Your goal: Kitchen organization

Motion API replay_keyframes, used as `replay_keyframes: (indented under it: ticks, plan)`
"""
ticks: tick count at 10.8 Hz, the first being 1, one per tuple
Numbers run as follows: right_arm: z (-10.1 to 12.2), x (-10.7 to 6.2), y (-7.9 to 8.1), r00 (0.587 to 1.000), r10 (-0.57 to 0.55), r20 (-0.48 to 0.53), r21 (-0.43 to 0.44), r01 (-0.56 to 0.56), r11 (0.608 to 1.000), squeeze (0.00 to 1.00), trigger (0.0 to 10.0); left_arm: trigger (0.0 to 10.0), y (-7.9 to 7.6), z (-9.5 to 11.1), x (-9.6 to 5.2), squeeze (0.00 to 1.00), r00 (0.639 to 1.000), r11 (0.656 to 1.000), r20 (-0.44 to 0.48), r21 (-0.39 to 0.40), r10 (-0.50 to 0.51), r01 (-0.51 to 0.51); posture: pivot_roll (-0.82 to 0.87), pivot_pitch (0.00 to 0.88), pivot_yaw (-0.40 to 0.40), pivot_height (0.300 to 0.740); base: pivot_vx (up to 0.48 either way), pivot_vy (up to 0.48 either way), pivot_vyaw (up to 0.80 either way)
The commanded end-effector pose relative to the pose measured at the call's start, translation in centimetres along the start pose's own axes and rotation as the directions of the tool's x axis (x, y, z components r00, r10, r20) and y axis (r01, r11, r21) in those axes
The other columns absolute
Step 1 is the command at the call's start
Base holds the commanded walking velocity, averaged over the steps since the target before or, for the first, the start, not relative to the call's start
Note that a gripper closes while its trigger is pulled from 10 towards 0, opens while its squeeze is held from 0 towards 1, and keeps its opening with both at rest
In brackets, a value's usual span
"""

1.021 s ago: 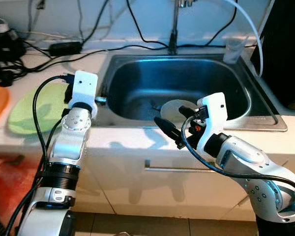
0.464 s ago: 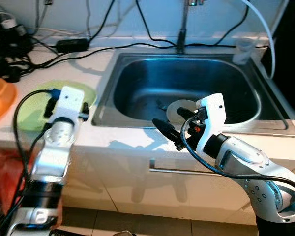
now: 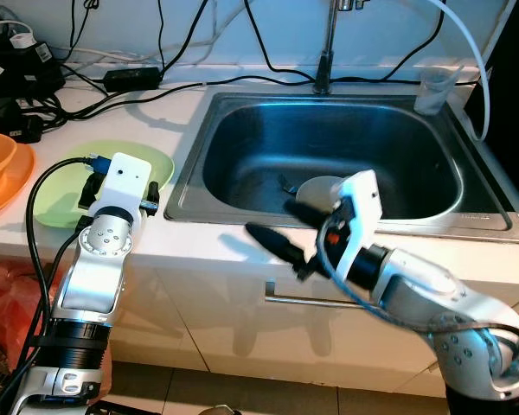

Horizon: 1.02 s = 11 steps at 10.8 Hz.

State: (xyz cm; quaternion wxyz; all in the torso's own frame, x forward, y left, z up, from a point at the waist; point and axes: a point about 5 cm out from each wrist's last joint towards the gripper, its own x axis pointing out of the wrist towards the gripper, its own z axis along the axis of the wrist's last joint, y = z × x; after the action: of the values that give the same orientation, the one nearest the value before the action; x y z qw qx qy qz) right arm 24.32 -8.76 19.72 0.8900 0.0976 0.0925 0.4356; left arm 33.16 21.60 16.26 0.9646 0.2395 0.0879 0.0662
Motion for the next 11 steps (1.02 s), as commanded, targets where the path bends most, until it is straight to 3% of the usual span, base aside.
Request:
replay_keyframes:
  ticks: [1,3,6,11]
  plan:
    - [0.05,0.04,0.66,0.999,0.049,-0.008,-0.001,-0.049,0.999,0.0,10.0,10.0,-0.31,-0.53,0.12,0.0,0.999,0.999,-0.029,0.02,-0.026,0.026,0.02,0.037,0.076,0.74,0.0,0.0,0.0]
    - [0.1,0.02,0.61,0.998,0.062,-0.017,-0.029,-0.062,0.998,0.0,10.0,10.0,-0.5,-0.82,0.21,0.0,0.999,0.999,-0.035,0.021,-0.032,0.033,0.02,0.036,0.072,0.74,0.0,0.0,0.0]
    - [0.11,-0.06,0.31,0.999,0.047,-0.01,-0.042,-0.048,0.998,0.0,10.0,10.0,-0.72,-0.9,0.21,0.0,0.998,0.999,-0.037,0.018,-0.042,0.042,0.02,0.038,0.073,0.74,0.0,0.0,0.64]
    - [0.18,-0.25,-0.04,1.0,0.014,-0.005,-0.047,-0.014,0.999,0.0,10.0,10.0,-1.25,-0.84,0.65,0.0,0.994,0.993,-0.046,0.058,-0.104,0.107,0.01,0.042,0.079,0.74,0.0,0.0,0.0]
